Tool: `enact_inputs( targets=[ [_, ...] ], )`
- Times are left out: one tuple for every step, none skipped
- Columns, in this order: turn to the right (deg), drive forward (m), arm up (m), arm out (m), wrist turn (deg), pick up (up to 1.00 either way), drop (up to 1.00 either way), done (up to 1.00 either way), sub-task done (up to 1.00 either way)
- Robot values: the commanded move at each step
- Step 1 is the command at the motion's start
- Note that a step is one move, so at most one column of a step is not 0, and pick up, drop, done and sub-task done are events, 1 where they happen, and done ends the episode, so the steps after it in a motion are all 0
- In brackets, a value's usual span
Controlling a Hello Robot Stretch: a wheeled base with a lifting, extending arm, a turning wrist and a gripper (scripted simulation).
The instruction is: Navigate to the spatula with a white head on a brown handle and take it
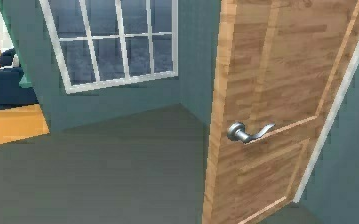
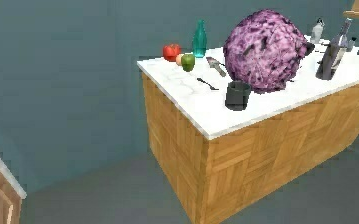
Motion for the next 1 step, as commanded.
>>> enact_inputs(
  targets=[
    [6.0, 0.00, 0.00, 0.00, 0.0, 0.00, 0.00, 0.00, 0.00]
  ],
)
